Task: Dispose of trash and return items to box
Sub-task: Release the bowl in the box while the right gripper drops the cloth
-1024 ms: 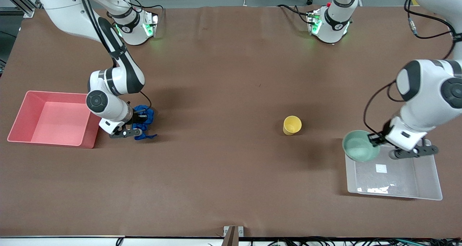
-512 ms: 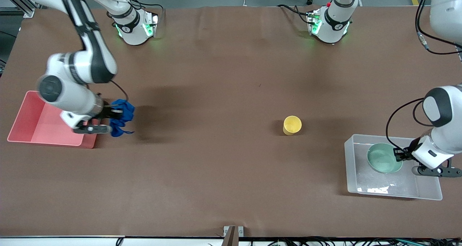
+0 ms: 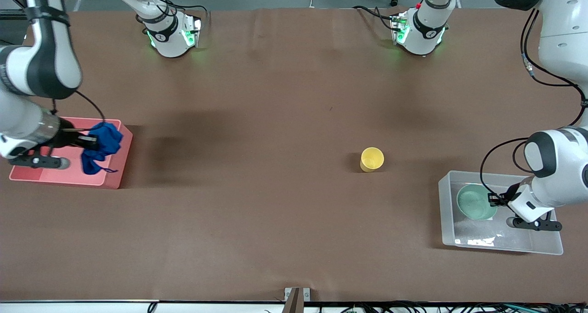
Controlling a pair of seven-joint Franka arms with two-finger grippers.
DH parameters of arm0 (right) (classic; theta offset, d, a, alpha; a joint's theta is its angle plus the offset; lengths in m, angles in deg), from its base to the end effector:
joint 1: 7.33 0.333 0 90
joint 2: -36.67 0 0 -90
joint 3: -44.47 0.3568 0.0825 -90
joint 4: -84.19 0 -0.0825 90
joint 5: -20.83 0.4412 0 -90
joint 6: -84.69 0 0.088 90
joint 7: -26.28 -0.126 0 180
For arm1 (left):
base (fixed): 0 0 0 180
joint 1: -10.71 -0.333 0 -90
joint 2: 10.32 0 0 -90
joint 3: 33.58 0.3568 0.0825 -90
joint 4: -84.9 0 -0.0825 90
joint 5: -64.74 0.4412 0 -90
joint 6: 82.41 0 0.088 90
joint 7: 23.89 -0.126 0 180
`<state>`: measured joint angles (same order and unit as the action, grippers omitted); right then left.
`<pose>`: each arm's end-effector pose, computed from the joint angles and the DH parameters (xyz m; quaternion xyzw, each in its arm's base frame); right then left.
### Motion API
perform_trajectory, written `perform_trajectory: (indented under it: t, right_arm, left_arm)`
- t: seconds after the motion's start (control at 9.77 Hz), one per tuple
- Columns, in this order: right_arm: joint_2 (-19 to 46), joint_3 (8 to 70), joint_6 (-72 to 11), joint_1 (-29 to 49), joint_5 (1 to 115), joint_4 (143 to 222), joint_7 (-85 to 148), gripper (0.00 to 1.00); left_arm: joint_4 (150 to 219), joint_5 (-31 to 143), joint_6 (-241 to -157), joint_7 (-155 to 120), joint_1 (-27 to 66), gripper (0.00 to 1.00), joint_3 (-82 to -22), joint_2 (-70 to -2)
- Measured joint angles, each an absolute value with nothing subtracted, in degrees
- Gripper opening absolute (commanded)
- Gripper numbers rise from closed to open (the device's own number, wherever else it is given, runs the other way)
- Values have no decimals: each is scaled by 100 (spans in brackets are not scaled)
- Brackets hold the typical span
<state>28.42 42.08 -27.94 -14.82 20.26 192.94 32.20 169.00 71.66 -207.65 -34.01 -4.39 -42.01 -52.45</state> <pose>0.6320 -0.1101 0.4152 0.9987 -0.0323 -0.0387 0.0022 0.7831 0.1172 0.2250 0.9989 -0.0466 -0.0041 0.0008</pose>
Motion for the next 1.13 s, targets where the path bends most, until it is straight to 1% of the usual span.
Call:
perform_trajectory:
  t: [0.1,0.2,0.31,0.41,0.51,0.61,0.72,0.82,0.92,1.02,1.13]
  right_arm:
    - [2750,4200,-2973,-1812,2024,19320,3629,5]
    - [2593,4196,-3187,-2082,2023,19374,3938,5]
    - [2396,4195,-3435,-2270,2023,19446,4151,7]
    - [2168,4195,-3712,-2413,2022,19526,4334,7]
    - [1958,4195,-3985,-2530,2022,19606,4465,7]
    - [1781,4195,-4275,-2636,2022,19710,4560,9]
    - [1650,4196,-4514,-2699,2022,19821,4616,19]
    - [1565,4196,-4624,-2716,2022,19895,4624,47]
    - [1527,4200,-4648,-2717,2022,19912,4625,83]
    - [1532,4205,-4653,-2717,2022,19905,4625,100]
    - [1540,4214,-4654,-2717,2022,19875,4624,100]
  left_arm:
    - [16893,7166,-20768,-3401,-445,13,-4201,-5312]
    - [16882,7166,-20778,-3401,-445,30,-4203,-5370]
    - [16856,7166,-20829,-3401,-446,65,-4203,-5429]
    - [16798,7166,-20876,-3401,-446,90,-4204,-5457]
    - [16687,7166,-20888,-3401,-449,100,-4207,-5450]
    - [16536,7166,-20884,-3401,-452,100,-4216,-5400]
    - [16427,7166,-20801,-3398,-440,100,-4242,-5270]
    - [16392,7166,-20582,-3279,-400,100,-4284,-5064]
    - [16391,7166,-20203,-2976,-314,100,-4362,-4793]
    - [16431,7166,-19789,-2552,-204,100,-4494,-4497]
    - [16591,7166,-19563,-2131,-112,100,-4666,-4227]
